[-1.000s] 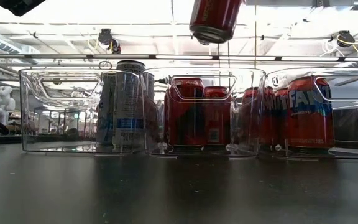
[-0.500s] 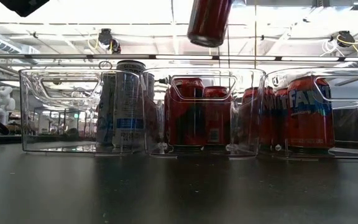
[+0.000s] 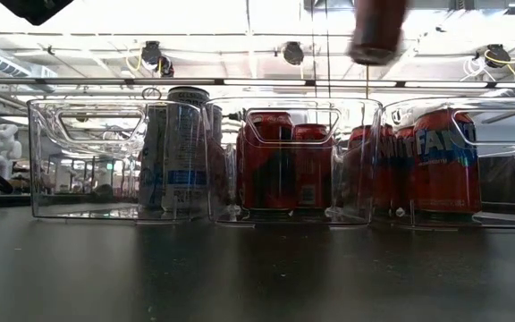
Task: Sort soda cans
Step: Put the red soda can into the right transparent bin
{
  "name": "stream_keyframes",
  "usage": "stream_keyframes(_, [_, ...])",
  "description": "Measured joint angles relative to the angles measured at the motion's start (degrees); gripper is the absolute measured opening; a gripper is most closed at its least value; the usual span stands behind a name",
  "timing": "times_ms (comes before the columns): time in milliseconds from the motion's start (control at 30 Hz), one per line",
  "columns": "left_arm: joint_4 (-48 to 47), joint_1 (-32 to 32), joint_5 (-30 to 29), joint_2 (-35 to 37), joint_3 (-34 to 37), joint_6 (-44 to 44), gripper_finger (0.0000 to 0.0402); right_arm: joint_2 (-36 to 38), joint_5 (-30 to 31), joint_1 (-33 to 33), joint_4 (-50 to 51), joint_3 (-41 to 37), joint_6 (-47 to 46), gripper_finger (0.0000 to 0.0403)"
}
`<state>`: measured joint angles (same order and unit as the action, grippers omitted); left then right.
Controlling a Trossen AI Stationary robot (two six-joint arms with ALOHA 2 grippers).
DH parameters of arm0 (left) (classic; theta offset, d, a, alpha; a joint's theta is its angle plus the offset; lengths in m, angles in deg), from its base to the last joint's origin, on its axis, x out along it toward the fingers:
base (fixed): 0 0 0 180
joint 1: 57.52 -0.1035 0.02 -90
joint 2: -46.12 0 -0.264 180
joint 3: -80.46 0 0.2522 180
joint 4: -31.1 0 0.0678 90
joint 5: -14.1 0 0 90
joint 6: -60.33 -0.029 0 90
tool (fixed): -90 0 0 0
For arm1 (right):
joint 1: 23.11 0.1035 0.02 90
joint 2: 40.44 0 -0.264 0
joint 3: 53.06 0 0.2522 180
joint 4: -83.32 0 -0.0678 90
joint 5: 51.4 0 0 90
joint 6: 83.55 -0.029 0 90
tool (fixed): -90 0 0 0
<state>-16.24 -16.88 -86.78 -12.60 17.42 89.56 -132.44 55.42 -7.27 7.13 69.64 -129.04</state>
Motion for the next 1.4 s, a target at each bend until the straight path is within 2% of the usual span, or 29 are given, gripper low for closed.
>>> stream_keyframes(133, [0.02,-0.01,-0.95,0.00,0.00,0.00,0.0360,8.62,-0.70,1.66,-5.60,-11.07,-2.25,0.0291])
stream_keyframes(267, [0.04,-0.01,-3.39,0.00,0.00,0.02,0.0360,13.04,-3.04,1.79,-11.14,-17.31,1.42,0.0291])
stream_keyframes(467, [0.07,0.00,-5.77,0.00,0.00,-0.02,0.0360,11.23,-5.46,0.70,-12.49,-20.96,9.96,0.0291])
stream_keyframes(767, [0.09,0.00,-5.89,0.00,0.00,0.35,0.0360,5.83,-6.70,-1.61,-15.38,-22.84,18.80,0.0291])
stream_keyframes(1133, [0.20,0.00,-5.91,0.02,0.00,0.37,0.0360,6.77,-9.63,-5.44,-25.35,-32.67,20.43,0.0291])
stream_keyframes(1400, [0.13,-0.02,-5.91,0.04,0.00,0.37,0.0360,6.77,-9.85,-5.72,-28.99,-38.53,17.87,0.0291])
